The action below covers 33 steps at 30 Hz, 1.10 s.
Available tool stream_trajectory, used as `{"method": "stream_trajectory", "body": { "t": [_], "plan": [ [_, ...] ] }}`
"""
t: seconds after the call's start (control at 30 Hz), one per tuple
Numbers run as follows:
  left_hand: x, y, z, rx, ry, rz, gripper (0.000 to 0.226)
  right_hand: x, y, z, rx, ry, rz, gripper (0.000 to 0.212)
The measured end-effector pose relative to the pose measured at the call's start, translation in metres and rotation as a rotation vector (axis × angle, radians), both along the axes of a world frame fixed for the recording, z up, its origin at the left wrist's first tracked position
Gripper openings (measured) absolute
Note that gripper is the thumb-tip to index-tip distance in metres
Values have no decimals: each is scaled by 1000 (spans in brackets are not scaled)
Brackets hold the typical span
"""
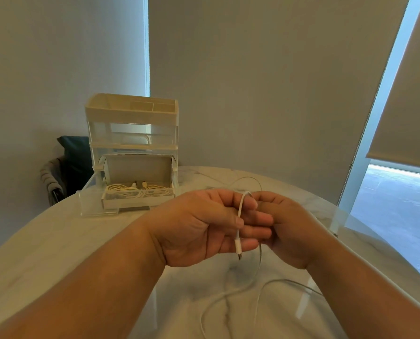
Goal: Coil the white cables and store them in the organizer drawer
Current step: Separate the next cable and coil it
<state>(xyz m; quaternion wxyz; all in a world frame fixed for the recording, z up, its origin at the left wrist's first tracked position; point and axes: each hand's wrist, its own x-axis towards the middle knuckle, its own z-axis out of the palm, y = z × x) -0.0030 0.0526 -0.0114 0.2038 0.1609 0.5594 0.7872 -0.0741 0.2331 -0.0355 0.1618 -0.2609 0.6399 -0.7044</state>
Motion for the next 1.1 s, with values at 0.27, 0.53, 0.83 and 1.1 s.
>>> {"method": "stream_trajectory", "body": {
  "t": [0.27, 0.53, 0.83, 1.1],
  "plan": [
    [1, 5, 3, 24, -39, 63, 38, -5, 0, 0, -161, 40, -190, 12],
    [2, 9, 2, -15, -28, 75, 47, -1, -4, -3, -79, 245, -363, 20],
    [-3, 12, -1, -111, -48, 166, 31, 2, 0, 1, 46, 462, -535, 7],
    [0, 13, -2, -203, -30, 177, 29, 0, 9, 9, 111, 577, -564, 6]
  ]
}}
